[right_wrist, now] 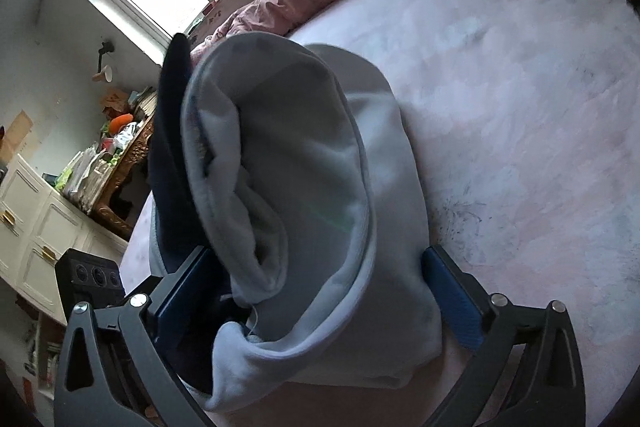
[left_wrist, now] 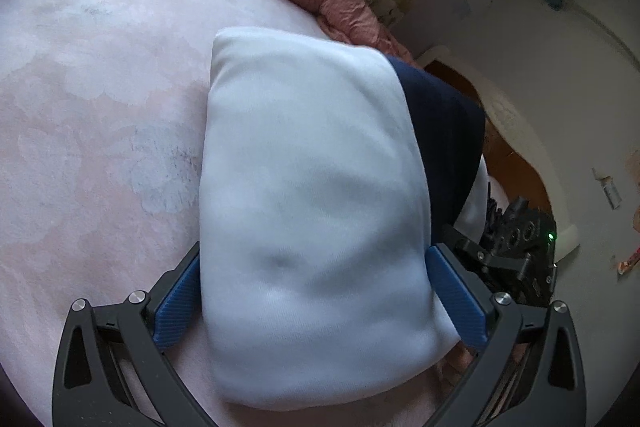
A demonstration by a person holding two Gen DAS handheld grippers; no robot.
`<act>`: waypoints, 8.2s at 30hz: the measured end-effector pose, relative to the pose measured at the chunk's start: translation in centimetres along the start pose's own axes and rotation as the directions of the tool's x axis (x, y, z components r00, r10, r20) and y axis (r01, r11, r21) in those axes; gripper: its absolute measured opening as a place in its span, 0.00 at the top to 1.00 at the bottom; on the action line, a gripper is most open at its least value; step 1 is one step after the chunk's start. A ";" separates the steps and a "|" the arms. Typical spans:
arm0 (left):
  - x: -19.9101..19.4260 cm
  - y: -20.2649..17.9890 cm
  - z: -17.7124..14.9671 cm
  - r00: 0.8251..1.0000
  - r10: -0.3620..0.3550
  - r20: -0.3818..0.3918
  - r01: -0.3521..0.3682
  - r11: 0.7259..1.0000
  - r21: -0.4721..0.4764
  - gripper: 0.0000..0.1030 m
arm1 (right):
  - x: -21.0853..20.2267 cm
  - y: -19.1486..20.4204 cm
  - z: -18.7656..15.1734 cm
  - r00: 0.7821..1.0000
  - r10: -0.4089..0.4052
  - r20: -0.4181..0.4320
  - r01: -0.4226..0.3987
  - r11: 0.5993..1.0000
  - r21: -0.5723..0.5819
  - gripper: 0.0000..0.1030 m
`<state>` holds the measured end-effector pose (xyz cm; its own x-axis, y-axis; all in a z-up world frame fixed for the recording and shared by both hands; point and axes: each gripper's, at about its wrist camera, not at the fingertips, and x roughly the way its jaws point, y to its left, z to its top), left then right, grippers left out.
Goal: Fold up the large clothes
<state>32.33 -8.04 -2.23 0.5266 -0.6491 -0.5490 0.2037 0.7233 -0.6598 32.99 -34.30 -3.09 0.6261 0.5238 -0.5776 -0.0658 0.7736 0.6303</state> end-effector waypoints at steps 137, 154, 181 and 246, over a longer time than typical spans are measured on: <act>27.0 -36.8 -5.8 0.953 -0.146 -0.264 0.283 0.740 0.610 0.54 | -34.8 -16.8 2.4 0.610 -0.671 0.421 0.608 0.737 0.295 0.73; 22.8 -35.1 -7.9 0.987 -0.156 0.031 0.067 0.583 0.810 0.19 | -33.3 -14.5 -1.9 0.463 -0.703 0.540 0.673 0.675 0.302 0.29; 13.7 -21.1 -4.6 0.912 -0.099 0.399 -0.194 0.752 0.630 0.00 | -22.8 -5.4 -6.7 0.314 -0.669 0.673 0.788 0.579 0.208 0.00; 15.0 -22.6 -6.2 0.915 -0.094 0.393 -0.224 0.691 0.687 0.00 | -21.2 -4.0 -7.2 0.283 -0.690 0.666 0.839 0.514 0.177 0.00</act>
<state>30.47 -35.59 1.24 0.7869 -0.5691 -0.2386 0.5898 0.8073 0.0196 14.39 -45.94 2.88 0.7400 -0.6234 -0.2525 0.6290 0.7744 -0.0686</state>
